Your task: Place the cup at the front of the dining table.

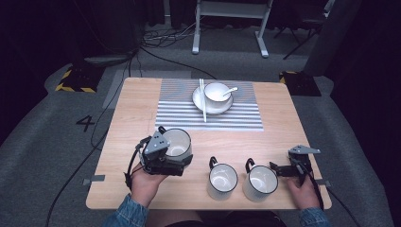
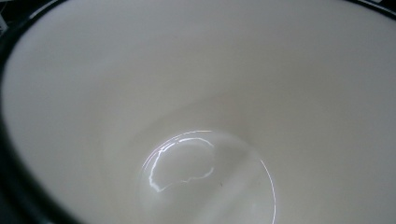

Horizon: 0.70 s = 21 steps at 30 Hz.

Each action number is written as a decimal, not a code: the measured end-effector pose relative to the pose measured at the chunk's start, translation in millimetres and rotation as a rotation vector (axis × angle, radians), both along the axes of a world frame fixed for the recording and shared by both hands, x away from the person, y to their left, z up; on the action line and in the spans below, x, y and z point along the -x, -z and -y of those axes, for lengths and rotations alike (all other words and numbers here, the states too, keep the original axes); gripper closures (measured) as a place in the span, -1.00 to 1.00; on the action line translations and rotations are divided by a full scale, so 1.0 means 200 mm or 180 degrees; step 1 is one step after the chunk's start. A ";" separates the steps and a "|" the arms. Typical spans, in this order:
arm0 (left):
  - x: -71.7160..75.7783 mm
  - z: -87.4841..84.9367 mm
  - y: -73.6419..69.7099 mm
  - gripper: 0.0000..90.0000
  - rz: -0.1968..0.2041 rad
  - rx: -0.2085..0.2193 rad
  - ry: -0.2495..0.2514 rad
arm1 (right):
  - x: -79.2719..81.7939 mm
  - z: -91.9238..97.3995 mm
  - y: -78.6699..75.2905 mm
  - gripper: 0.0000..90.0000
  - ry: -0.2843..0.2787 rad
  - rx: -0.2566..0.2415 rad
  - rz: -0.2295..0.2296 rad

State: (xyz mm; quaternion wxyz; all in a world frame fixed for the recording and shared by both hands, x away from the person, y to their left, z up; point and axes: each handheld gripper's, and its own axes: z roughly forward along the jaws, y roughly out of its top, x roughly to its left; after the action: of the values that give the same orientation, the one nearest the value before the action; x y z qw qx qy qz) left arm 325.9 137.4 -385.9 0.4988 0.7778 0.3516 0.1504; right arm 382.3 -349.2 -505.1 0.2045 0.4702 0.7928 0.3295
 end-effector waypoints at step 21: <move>-0.27 -0.05 -0.18 -0.93 0.0155 -0.0001 -0.0227 | 0.00 0.00 0.00 -0.99 0.0000 0.0001 -0.0002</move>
State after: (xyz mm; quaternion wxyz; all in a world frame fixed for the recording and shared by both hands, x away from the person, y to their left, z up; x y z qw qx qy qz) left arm 379.8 148.0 -349.5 0.5014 0.7609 0.3668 0.1870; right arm 382.4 -349.3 -505.1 0.2043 0.4702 0.7929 0.3293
